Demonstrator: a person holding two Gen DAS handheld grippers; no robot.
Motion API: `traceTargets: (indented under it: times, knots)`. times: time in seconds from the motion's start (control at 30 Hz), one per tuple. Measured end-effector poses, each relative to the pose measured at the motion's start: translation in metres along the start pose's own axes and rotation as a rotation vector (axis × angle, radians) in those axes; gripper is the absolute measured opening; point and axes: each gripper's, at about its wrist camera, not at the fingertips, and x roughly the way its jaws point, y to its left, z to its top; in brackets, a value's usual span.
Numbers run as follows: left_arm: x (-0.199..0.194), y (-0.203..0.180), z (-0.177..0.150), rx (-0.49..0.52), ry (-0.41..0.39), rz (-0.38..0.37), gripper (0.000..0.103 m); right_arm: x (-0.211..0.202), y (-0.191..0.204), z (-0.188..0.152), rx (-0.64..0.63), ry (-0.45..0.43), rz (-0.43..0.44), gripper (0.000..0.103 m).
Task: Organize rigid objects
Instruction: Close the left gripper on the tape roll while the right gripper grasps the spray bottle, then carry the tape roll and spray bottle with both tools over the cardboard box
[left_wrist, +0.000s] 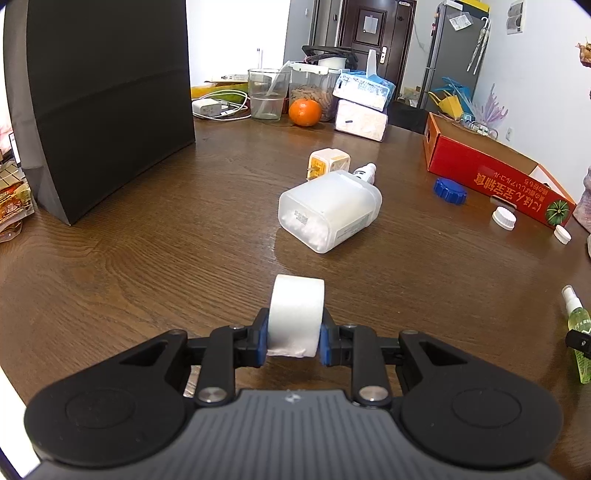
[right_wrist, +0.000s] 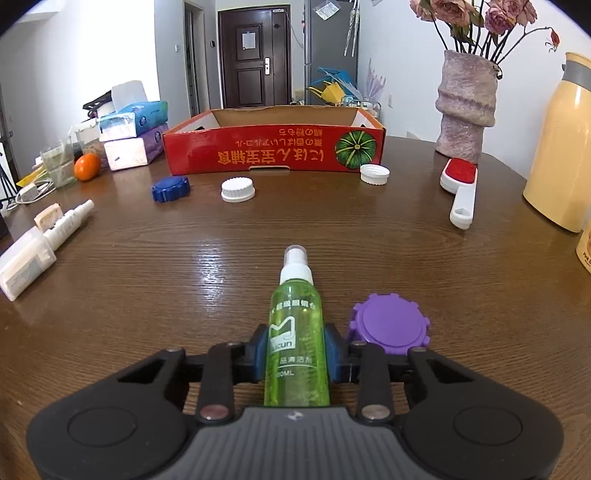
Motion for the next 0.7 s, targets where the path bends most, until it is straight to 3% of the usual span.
traceTargets:
  times: [0.17, 0.57, 0.7]
  knots:
    - [-0.001, -0.006, 0.002, 0.010, -0.001, -0.014, 0.026, -0.002, -0.001, -0.001, 0.007, -0.022, -0.020, 0.030]
    - [-0.010, -0.030, 0.017, 0.038, -0.031, -0.052, 0.026, -0.016, -0.014, 0.006, 0.043, -0.088, 0.084, 0.030]
    - [-0.011, -0.041, 0.024, 0.046, -0.043, -0.061, 0.026, -0.012, -0.017, 0.009, 0.039, -0.065, 0.102, 0.030]
